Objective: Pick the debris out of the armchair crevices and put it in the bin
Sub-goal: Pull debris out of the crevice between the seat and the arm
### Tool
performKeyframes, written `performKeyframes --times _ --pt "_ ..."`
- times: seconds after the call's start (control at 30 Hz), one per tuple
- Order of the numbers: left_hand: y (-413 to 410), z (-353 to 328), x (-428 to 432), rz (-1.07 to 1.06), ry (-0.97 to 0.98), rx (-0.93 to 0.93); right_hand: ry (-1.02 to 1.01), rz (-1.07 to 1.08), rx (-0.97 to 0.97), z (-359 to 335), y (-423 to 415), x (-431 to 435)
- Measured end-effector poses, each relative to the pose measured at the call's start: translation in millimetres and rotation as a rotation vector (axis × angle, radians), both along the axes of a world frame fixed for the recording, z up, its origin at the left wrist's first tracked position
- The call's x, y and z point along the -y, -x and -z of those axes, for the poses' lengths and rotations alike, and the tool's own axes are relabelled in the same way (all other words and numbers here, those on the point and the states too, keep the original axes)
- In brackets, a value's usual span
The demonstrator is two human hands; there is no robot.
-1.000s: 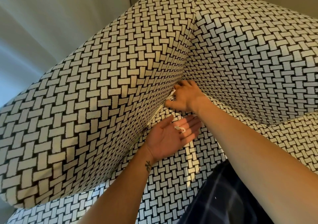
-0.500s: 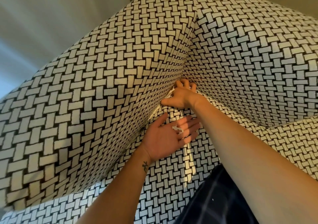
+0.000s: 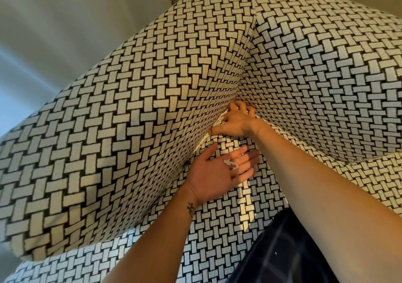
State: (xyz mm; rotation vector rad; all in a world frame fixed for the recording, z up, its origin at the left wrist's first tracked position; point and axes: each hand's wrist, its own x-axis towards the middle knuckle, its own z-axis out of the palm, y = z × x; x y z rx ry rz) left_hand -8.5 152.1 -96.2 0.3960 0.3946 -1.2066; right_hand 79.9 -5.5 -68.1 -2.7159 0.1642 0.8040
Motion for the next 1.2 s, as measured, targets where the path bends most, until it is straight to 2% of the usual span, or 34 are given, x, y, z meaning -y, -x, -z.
performKeyframes --times 0.2,0.37,0.5,0.77,1.07,1.2 --pt "1 2 0 -0.011 0.004 -0.020 -0.091 0.082 0.096 3 6 0" --pt "-1 2 -1 -0.004 -0.032 0.012 -0.028 0.033 0.059 7 1 -4" --pt "-1 2 0 0.007 -0.034 0.006 -0.031 0.046 0.141 14 4 -5" --pt "0 1 -1 -0.018 -0.004 -0.079 -0.231 0.075 0.211 15 12 8" --pt "-1 -1 -1 -0.020 -0.014 -0.077 -0.342 0.088 0.257 17 20 15" --pt "-1 -2 -1 -0.021 -0.017 -0.076 -0.330 0.099 0.270 20 20 13"
